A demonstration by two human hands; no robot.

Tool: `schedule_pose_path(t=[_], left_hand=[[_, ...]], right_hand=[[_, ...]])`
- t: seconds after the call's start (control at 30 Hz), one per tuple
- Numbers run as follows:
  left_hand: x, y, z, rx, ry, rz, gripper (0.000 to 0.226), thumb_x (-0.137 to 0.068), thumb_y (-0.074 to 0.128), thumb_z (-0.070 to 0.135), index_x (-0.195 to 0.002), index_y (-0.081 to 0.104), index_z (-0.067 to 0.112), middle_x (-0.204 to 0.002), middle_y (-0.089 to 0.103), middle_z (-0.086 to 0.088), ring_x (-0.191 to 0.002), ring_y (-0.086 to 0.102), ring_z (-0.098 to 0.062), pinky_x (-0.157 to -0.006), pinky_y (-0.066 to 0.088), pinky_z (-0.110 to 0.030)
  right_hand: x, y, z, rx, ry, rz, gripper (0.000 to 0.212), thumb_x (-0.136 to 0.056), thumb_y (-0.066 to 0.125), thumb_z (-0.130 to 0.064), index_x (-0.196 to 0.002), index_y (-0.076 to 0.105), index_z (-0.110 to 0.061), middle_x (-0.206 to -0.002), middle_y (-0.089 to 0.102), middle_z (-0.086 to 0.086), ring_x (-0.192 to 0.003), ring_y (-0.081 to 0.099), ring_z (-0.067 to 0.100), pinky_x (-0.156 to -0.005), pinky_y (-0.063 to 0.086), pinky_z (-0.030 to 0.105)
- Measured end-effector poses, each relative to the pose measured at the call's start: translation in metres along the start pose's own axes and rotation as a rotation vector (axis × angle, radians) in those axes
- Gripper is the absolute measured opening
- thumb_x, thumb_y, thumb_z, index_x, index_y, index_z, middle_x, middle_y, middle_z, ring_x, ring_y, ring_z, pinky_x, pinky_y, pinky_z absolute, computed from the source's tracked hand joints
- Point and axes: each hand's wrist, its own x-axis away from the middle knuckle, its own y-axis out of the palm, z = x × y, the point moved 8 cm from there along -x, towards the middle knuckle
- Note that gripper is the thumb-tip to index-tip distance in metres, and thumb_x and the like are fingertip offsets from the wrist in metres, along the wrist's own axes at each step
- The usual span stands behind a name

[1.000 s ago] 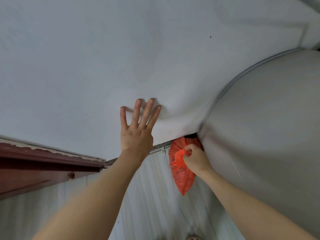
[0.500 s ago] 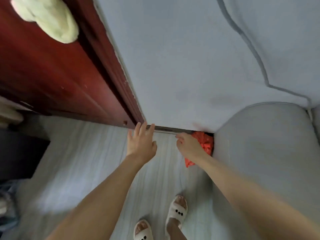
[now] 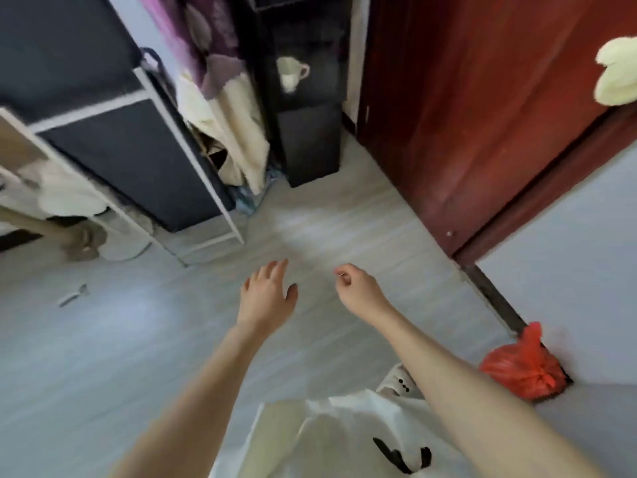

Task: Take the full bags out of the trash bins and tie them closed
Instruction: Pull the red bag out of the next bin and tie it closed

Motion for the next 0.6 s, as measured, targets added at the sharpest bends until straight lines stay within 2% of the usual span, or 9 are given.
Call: schedule_pose_path(t=[0.07,0.1,0.23,0.43,0.6], left_hand=[[0.041,-0.028,-0.076,0.030,-0.097,0.085,0.055,-0.092,0.047,0.033,-0.143,0.031,0.020,-0.147,0.036,-0.005,-0.134,0.034,-0.028,-0.109,0.028,-0.042],[0.073,-0.045,-0.133,0.045,-0.190,0.134,0.055,-0.092,0.047,0.033,-0.143,0.031,0.020,-0.147,0.036,-0.005,-0.134,0.034,-0.028,-0.110,0.027,-0.042],[0.188,-0.085,-0.289,0.121,-0.507,0.302,0.055,-0.092,0.044,0.035,-0.143,0.032,0.018,-0.147,0.036,-0.007,-0.136,0.032,-0.025,-0.111,0.025,-0.041],[0.356,-0.107,-0.443,0.242,-0.927,0.469,0.054,-0.093,0.044,0.034,-0.143,0.032,0.017,-0.147,0.037,-0.007,-0.134,0.034,-0.026,-0.108,0.028,-0.040],[0.467,-0.106,-0.534,0.318,-1.173,0.579,0.051,-0.094,0.043,0.033,-0.140,0.034,0.015,-0.145,0.039,-0.007,-0.131,0.036,-0.027,-0.105,0.032,-0.040]], right_hand=[[0.015,0.064,-0.049,0.084,-0.085,-0.090,0.032,-0.092,0.045,-0.014,-0.121,0.056,-0.009,-0.123,0.063,0.014,-0.115,0.057,0.029,-0.094,0.042,0.033],[0.027,0.111,-0.085,0.143,-0.148,-0.160,0.032,-0.092,0.044,-0.015,-0.121,0.056,-0.009,-0.122,0.063,0.015,-0.115,0.057,0.030,-0.092,0.042,0.032],[0.070,0.243,-0.189,0.314,-0.337,-0.351,0.033,-0.095,0.040,-0.019,-0.124,0.054,-0.011,-0.126,0.060,0.015,-0.115,0.056,0.032,-0.094,0.043,0.036],[0.159,0.414,-0.321,0.502,-0.667,-0.587,0.035,-0.096,0.038,-0.014,-0.127,0.051,-0.007,-0.132,0.055,0.013,-0.122,0.050,0.027,-0.097,0.038,0.031],[0.245,0.555,-0.394,0.600,-0.888,-0.744,0.034,-0.093,0.040,-0.015,-0.124,0.054,-0.011,-0.129,0.058,0.013,-0.120,0.053,0.027,-0.098,0.039,0.032]])
